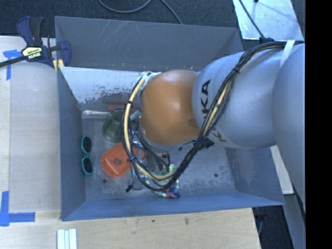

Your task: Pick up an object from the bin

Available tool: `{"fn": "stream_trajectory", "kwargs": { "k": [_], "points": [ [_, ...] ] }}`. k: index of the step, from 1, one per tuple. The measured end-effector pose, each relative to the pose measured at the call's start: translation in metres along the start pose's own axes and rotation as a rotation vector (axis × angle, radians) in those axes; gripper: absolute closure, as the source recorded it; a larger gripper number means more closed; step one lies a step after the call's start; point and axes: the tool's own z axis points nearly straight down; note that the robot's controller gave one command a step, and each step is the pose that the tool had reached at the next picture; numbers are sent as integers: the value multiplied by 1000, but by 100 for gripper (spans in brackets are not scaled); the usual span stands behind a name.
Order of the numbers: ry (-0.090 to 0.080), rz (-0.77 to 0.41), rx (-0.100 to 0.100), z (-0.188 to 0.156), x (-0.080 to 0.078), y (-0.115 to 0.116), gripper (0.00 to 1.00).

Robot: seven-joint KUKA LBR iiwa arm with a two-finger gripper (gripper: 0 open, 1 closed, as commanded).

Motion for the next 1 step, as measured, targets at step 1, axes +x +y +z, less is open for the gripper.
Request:
{"fn": "stream_trajectory", "kwargs": {
  "k": [1],
  "points": [
    [-5,-91,-2,22,-23,-15,0]
  ]
}}
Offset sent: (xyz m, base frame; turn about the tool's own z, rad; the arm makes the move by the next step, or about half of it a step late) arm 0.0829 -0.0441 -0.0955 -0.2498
